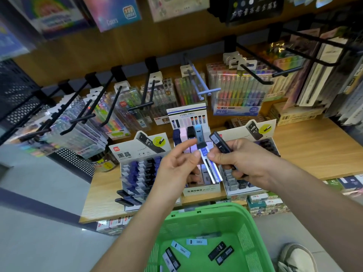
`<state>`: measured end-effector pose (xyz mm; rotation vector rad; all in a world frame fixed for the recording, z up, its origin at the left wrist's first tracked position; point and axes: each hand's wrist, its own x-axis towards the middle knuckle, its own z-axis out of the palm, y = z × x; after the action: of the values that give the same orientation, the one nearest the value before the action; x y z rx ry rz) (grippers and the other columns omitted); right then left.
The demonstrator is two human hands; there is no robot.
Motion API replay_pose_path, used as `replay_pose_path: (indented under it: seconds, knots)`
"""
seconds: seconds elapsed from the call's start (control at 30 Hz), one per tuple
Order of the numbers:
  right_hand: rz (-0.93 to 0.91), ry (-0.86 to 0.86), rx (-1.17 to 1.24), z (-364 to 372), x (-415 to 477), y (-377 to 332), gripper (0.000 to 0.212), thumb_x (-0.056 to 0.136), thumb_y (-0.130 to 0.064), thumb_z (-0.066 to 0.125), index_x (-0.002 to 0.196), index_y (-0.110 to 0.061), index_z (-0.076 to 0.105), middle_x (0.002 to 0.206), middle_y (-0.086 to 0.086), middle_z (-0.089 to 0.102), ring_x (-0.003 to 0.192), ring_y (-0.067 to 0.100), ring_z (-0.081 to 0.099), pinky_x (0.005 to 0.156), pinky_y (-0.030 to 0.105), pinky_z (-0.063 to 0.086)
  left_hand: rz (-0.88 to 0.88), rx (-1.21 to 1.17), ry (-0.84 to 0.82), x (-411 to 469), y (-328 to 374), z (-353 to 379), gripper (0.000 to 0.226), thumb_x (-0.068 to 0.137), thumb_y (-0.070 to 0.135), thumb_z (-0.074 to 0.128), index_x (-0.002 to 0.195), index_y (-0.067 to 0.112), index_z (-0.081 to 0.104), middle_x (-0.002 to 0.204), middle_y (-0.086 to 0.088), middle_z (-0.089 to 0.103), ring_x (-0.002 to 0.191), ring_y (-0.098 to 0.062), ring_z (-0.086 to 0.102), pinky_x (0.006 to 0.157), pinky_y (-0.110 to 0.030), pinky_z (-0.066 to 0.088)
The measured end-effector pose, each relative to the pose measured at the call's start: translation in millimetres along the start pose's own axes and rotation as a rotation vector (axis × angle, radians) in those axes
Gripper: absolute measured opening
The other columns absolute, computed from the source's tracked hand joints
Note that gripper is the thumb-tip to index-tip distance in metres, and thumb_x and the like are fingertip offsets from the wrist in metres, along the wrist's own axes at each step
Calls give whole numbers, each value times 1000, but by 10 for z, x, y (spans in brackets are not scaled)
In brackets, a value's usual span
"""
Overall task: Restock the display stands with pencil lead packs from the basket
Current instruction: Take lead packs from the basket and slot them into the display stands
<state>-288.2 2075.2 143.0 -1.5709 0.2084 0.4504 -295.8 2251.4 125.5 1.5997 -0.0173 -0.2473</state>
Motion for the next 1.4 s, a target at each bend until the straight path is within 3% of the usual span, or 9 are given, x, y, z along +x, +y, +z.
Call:
replay_pose_path:
  seconds: [0.2, 0.4, 0.6, 0.73, 0.83, 1.0, 1.1, 1.27, 1.4]
  knots:
    - [28, -21, -198, 70, 14, -15, 11, 79, -29, 80, 77, -22, 72, 60, -13, 64, 52, 0, 51, 51, 23, 33, 51, 84, 13, 50, 87, -139, 17, 78, 14, 74, 95, 15, 73, 75, -4, 71, 63, -12, 66, 59, -22, 55]
    - [48, 208, 30, -39, 104, -9, 17, 102, -17, 50, 91, -12, 61, 75, 6, 58, 64, 14, 51, 54, 24, 42, 151, 549, 289, 251, 31, -507, 25, 81, 9, 74, 75, 32, 68, 70, 16, 70, 70, 0, 65, 67, -11, 51]
    - [56, 185, 138, -105, 75, -2, 15, 101, -21, 52, 103, -14, 65, 80, 7, 74, 62, 16, 71, 54, 26, 56, 147, 758, 125, 273, -385, -350, 15, 82, 15, 74, 95, 24, 75, 73, 28, 62, 70, 15, 59, 65, -1, 45]
    - [33, 199, 146, -129, 69, 8, 19, 99, -29, 56, 99, -15, 69, 71, 4, 68, 57, 15, 68, 50, 26, 55, 179, 793, 87, 327, -650, -78, 16, 84, 17, 72, 100, 22, 74, 76, 26, 62, 71, 14, 59, 73, -6, 49]
    - [39, 212, 107, -153, 83, 26, 24, 99, -34, 55, 94, -16, 69, 62, 1, 66, 49, 13, 63, 43, 20, 48, 222, 864, 55, 400, -772, 67, 19, 87, 17, 69, 106, 17, 72, 93, 6, 72, 79, -4, 63, 81, -17, 52]
    - [59, 244, 83, -195, 134, 43, 15, 100, -12, 52, 98, -7, 65, 66, 3, 55, 47, 9, 49, 43, 19, 40, 300, 968, 14, 485, -930, 171, 24, 89, 19, 66, 112, 15, 70, 106, -1, 70, 92, -16, 64, 90, -22, 48]
    - [57, 257, 112, -204, 145, 51, 14, 99, -3, 50, 104, -3, 63, 77, 8, 54, 57, 12, 52, 52, 22, 49, 403, 1018, 27, 525, -992, 219, 23, 90, 16, 65, 113, 12, 70, 103, 0, 63, 86, -17, 62, 83, -15, 43]
    - [47, 260, 128, -201, 140, 56, 16, 99, -1, 52, 90, -6, 64, 75, 7, 58, 60, 13, 57, 58, 25, 57, 542, 1143, -18, 586, -1023, 312, 14, 85, 8, 69, 99, 7, 70, 89, -6, 60, 79, -27, 60, 69, -40, 55]
    - [57, 248, 105, -214, 120, 55, 17, 97, -2, 54, 87, -10, 65, 69, 6, 63, 60, 13, 62, 53, 23, 55, 559, 1259, 18, 599, -975, 325, 15, 86, 16, 69, 99, 9, 70, 90, -3, 48, 89, -25, 51, 66, -41, 53]
